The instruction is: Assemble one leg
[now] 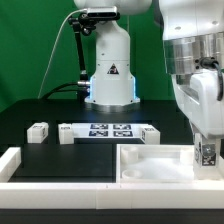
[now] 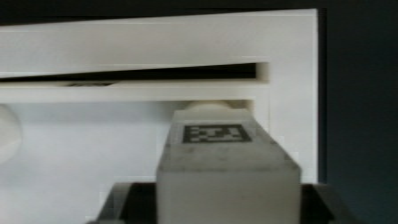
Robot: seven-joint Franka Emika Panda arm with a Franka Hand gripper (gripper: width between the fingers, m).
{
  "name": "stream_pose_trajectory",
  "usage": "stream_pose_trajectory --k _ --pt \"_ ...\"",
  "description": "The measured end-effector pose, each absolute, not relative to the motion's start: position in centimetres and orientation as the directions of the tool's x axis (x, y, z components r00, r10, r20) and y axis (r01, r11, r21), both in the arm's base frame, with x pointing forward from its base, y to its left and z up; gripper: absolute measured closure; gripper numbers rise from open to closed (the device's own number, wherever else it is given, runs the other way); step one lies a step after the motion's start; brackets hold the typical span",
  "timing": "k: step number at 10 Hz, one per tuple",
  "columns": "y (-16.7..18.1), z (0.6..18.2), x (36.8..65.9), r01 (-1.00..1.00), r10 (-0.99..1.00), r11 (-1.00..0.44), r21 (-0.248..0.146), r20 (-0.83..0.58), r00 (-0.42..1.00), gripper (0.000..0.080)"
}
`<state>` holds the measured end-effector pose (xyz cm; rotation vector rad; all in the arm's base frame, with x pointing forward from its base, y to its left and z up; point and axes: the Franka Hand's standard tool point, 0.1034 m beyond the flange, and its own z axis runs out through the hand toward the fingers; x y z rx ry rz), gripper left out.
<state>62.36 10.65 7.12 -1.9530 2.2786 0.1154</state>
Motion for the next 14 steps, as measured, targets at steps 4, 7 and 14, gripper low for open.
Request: stream_pose_trajectory --k 4,7,14 --pt "10.6 7.25 62.39 -0.88 -0.87 0.476 0.004 -0.142 -0.471 0.0507" --pt "10.21 7.27 62.28 -0.867 -0.859 0.498 0.006 -0.132 -0.495 0.0504" --pt "10.3 7.21 62.24 -0.888 -0.88 0.459 0.0 -0.133 -0.455 0.0157"
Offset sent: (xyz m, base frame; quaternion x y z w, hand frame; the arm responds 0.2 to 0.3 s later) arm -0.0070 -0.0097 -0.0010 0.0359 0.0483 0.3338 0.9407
